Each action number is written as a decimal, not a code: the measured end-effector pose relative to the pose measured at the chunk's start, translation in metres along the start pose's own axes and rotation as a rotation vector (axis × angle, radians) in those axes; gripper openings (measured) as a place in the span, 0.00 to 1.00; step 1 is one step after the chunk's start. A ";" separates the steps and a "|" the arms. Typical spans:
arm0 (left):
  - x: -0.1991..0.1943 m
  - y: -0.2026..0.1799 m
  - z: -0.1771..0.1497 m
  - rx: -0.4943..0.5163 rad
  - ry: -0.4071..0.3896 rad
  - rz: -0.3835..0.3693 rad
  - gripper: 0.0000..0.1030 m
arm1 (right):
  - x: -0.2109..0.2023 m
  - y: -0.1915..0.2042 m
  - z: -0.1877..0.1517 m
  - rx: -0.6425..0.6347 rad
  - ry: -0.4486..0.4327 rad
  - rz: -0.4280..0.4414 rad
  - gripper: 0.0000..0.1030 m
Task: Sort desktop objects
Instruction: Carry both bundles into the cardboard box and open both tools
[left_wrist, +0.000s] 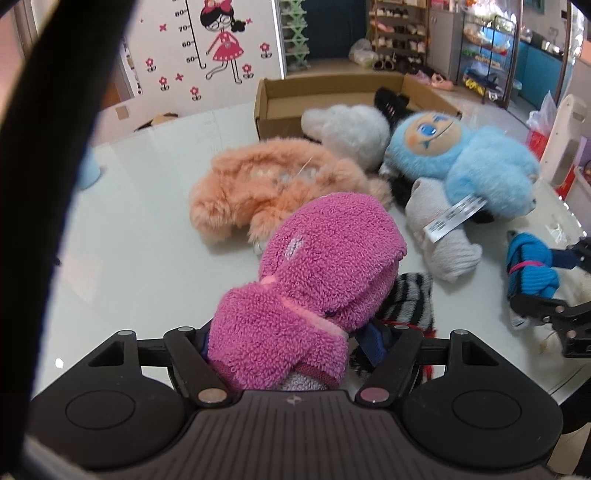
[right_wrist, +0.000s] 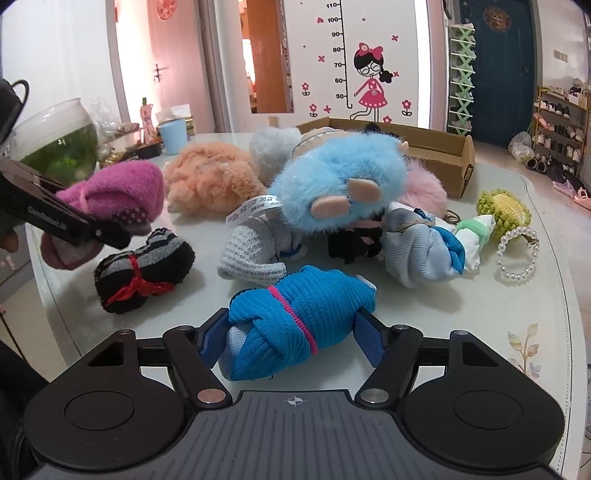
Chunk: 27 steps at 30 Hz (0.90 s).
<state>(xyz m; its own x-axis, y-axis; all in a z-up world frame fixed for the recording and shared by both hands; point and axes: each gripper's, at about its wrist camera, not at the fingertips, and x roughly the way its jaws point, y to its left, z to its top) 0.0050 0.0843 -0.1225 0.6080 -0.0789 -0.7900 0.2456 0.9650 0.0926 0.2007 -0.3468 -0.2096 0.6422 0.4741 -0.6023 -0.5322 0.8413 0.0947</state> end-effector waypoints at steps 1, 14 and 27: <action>0.000 -0.002 0.003 -0.002 -0.009 -0.001 0.66 | -0.001 0.000 -0.001 0.000 -0.001 -0.004 0.72; -0.028 -0.015 0.012 -0.003 -0.072 -0.002 0.66 | -0.018 -0.009 -0.010 0.011 -0.010 -0.022 0.69; -0.026 -0.030 0.064 -0.006 -0.097 -0.012 0.66 | -0.082 -0.034 0.036 -0.016 -0.116 -0.021 0.68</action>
<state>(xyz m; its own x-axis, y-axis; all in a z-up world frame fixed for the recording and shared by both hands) 0.0301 0.0413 -0.0662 0.6755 -0.1141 -0.7285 0.2492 0.9651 0.0799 0.1852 -0.4049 -0.1349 0.7123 0.4842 -0.5081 -0.5260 0.8476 0.0703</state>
